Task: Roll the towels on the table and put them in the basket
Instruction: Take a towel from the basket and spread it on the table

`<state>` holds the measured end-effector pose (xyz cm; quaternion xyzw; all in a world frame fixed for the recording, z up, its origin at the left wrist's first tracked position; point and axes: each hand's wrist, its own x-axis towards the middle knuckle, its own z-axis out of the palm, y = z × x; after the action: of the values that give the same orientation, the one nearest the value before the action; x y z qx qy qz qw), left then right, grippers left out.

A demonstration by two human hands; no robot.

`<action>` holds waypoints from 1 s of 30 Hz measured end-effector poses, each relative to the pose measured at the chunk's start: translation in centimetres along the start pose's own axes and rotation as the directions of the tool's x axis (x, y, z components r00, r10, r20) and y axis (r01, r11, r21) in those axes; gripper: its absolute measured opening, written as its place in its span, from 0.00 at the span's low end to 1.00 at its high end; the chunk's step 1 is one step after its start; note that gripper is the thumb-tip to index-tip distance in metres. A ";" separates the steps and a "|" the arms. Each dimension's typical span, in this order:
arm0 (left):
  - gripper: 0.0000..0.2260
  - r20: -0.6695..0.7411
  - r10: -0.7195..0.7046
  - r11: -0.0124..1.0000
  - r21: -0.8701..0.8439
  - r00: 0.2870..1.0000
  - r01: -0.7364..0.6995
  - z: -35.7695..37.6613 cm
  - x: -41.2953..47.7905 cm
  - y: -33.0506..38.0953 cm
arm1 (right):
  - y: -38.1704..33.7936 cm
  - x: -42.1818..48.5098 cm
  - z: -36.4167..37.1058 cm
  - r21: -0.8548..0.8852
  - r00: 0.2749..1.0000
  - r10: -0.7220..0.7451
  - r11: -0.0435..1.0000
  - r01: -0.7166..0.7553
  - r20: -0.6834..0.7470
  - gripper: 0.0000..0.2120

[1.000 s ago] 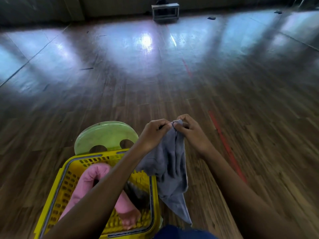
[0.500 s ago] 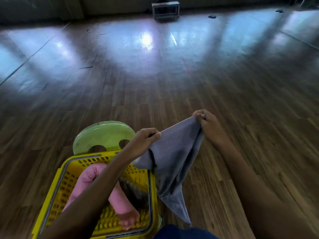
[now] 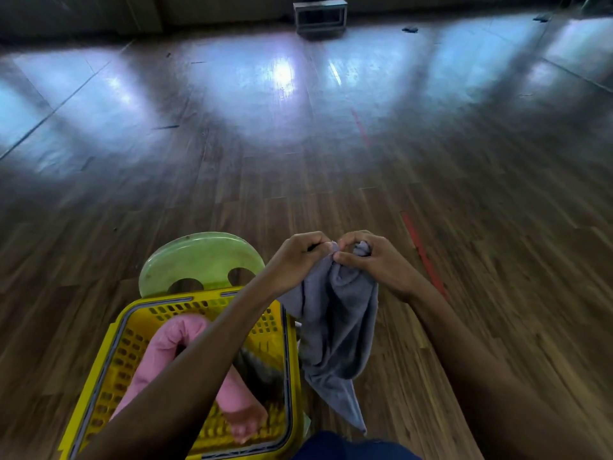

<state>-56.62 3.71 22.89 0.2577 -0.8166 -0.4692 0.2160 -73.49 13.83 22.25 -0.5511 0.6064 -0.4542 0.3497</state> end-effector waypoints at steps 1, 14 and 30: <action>0.15 0.014 0.005 1.000 0.003 1.000 -0.006 0.0 0.0 -0.1 | 0.1 0.0 -0.1 0.024 1.000 0.005 1.000 -0.005 0.018 0.06; 0.12 0.117 -0.151 0.987 -0.034 0.982 0.156 -1.7 -1.4 -2.5 | 0.6 0.1 -4.6 0.030 0.983 0.062 0.998 -0.058 -0.170 0.08; 0.11 0.122 -0.013 0.999 0.040 0.992 0.008 1.2 3.2 1.5 | 0.3 0.5 -4.5 0.024 0.999 0.003 1.000 -0.002 -0.041 0.05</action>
<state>-60.14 3.10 24.00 0.2369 -0.8361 -0.4689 0.1579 -77.85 14.03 23.51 -0.5366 0.6087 -0.4722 0.3443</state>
